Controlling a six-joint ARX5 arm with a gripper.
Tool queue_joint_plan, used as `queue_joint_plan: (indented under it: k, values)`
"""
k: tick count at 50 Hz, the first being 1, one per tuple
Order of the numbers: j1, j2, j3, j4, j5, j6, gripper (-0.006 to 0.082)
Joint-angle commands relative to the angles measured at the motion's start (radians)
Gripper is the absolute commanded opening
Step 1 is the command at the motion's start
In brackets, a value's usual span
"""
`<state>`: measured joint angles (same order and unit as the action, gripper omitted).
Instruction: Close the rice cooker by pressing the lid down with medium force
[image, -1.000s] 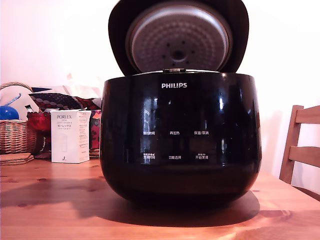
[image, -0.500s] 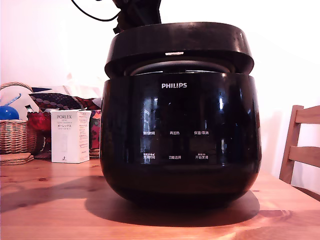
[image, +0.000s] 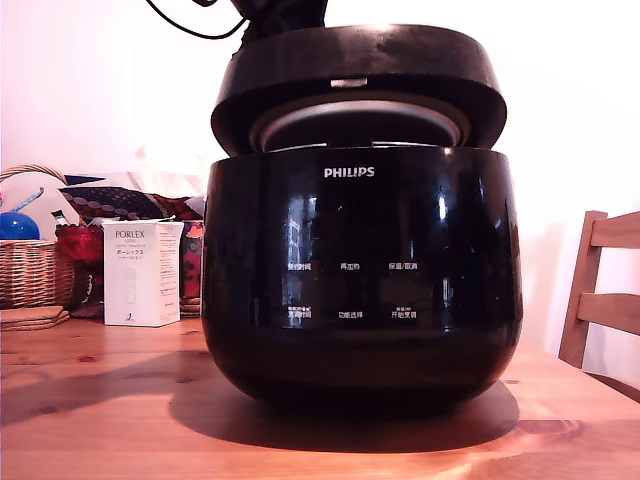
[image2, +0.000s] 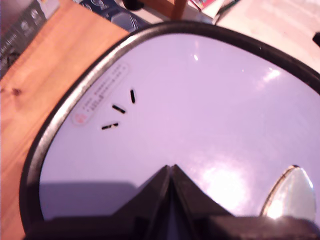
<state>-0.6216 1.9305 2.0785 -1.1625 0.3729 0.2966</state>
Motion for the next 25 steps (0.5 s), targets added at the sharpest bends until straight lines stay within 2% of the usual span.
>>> queue_joint_plan:
  k: [1, 25]
  values:
    - [-0.002, -0.003, -0.058, 0.013, -0.001, -0.002, -0.0022]
    - [-0.002, -0.22, -0.427, 0.264, -0.001, -0.057, -0.0022]
